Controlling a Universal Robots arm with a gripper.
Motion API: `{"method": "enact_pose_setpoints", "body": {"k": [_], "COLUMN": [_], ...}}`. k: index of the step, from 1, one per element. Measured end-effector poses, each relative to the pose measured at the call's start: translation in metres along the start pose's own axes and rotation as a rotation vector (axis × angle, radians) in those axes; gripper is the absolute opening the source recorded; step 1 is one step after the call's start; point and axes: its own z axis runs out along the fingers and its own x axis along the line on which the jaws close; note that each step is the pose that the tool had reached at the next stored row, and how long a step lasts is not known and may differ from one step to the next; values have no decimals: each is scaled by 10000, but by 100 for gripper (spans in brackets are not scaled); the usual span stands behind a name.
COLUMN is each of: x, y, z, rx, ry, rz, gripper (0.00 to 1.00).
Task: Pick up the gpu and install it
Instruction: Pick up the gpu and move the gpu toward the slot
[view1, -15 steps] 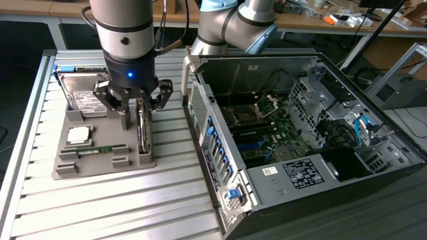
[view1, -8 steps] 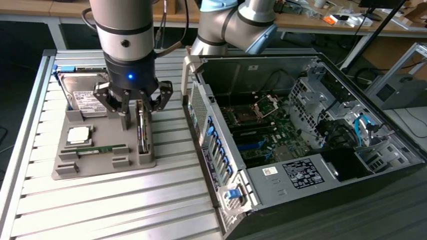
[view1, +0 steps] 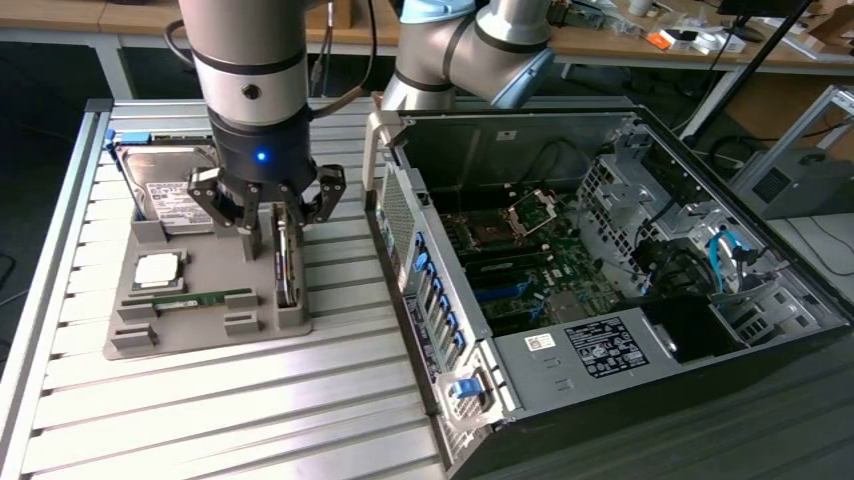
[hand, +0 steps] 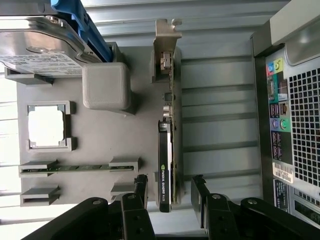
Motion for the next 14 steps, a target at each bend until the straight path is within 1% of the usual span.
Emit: {"method": "enact_pose_setpoints", "body": {"k": [14], "x": [1], "y": [-2], "z": [48], "rx": [-1], "ry": [0], "rz": [0], "gripper": [48]}}
